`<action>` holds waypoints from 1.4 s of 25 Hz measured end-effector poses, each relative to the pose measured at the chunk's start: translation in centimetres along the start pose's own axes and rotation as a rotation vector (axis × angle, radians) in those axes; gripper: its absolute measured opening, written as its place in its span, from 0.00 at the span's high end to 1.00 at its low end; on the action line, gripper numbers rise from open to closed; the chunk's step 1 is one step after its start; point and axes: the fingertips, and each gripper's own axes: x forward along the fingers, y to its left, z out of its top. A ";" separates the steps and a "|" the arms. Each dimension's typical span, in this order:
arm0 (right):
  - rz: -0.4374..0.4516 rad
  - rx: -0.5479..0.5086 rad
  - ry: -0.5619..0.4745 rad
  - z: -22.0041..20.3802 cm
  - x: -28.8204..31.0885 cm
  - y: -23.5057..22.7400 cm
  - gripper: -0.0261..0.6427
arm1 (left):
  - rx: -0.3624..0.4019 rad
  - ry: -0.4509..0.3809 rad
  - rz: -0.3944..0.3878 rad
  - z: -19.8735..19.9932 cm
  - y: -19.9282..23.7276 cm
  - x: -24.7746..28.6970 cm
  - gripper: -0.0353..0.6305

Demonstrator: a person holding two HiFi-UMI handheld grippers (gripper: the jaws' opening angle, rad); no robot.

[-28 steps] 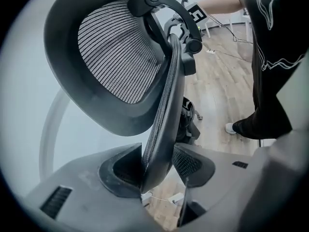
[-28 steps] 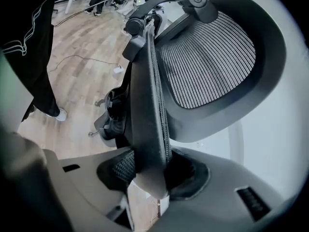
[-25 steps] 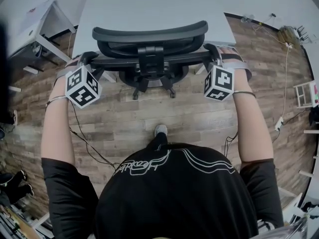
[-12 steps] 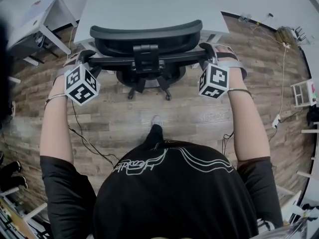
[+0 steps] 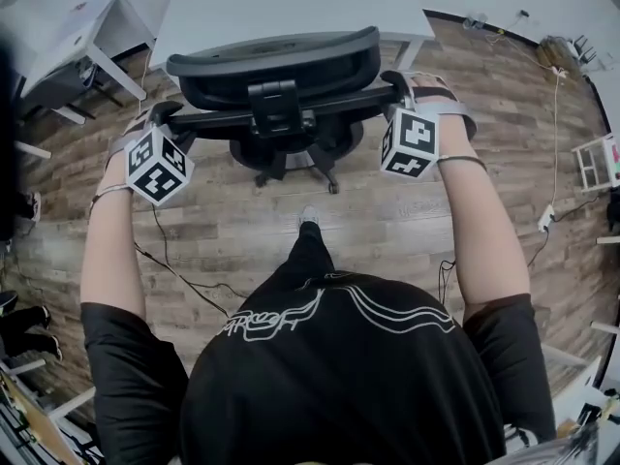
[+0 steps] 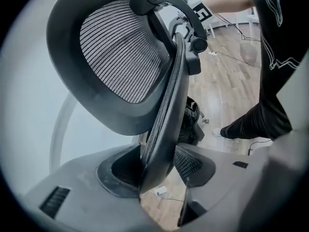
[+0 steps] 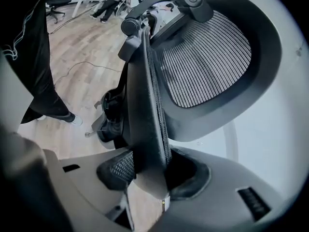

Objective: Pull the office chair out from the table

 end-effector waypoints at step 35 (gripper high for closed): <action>-0.045 0.039 0.019 -0.6 -20.3 15.1 0.66 | 0.030 -0.066 0.093 -0.8 -20.0 -16.7 0.65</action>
